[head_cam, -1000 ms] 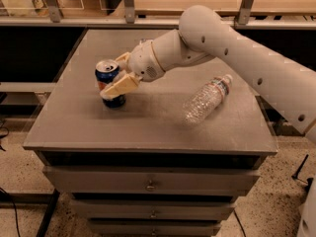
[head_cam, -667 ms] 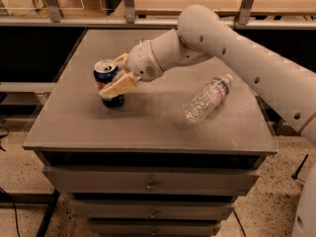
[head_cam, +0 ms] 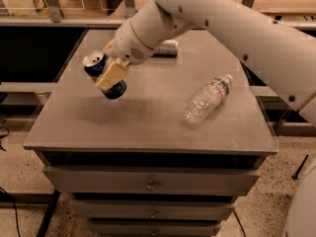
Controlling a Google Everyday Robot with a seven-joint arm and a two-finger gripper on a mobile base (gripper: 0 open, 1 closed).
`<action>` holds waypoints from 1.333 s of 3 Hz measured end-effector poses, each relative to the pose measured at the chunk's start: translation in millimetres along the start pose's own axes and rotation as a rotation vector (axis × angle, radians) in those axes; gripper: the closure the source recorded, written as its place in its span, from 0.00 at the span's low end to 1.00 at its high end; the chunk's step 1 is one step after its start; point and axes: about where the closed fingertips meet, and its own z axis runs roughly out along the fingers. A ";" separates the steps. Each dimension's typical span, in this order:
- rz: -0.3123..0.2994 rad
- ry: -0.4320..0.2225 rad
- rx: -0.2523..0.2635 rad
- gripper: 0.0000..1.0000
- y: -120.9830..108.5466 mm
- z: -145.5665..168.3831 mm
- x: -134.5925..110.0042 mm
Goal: Knock pepsi can over
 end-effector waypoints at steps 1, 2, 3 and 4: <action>-0.037 0.231 0.024 1.00 9.8 -4.2 -23.3; -0.097 0.454 -0.006 1.00 27.5 8.2 -32.6; -0.157 0.681 -0.021 1.00 33.2 20.3 -19.9; -0.189 0.867 0.023 1.00 17.8 14.1 2.0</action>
Offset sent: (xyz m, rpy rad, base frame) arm -0.0090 0.0072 0.0129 -0.9213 -0.3464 -0.0271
